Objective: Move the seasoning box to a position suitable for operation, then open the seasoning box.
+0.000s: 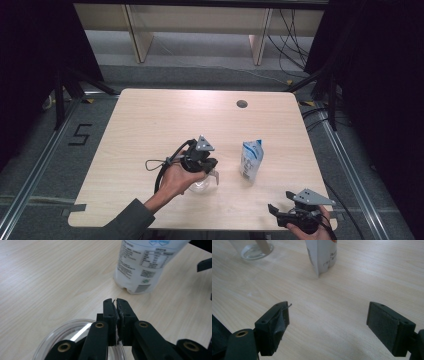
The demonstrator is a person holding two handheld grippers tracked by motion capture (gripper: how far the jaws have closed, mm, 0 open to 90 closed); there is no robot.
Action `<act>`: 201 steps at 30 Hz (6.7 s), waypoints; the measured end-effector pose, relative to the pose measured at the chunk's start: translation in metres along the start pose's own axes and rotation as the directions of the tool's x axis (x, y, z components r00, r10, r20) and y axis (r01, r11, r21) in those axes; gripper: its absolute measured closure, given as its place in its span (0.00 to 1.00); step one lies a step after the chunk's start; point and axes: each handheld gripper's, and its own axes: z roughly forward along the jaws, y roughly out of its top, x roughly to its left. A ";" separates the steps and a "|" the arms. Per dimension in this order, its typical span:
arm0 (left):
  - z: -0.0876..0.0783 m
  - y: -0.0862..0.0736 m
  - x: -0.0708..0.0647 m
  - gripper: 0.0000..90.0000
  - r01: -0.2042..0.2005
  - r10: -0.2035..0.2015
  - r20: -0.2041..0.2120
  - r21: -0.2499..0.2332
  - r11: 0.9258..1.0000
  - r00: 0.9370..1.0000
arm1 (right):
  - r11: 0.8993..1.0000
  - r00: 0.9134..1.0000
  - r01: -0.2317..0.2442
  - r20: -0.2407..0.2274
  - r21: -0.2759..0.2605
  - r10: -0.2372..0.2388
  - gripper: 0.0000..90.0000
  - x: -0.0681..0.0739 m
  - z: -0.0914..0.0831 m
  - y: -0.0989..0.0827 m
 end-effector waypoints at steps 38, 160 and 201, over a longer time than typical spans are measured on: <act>-0.059 -0.052 -0.019 0.92 -0.228 0.228 -0.001 0.039 0.973 0.974 | 1.000 1.000 -0.006 -0.024 0.000 0.006 0.22 0.001 0.004 0.001; -0.018 -0.112 0.041 0.50 -0.031 0.048 0.077 -0.207 0.978 0.996 | 1.000 0.999 0.009 -0.048 -0.001 -0.009 0.24 0.001 0.008 0.002; -0.058 -0.108 0.021 0.37 0.158 -0.148 0.056 -0.264 0.952 0.987 | 1.000 0.997 0.029 -0.074 -0.006 -0.030 0.27 0.004 0.008 0.003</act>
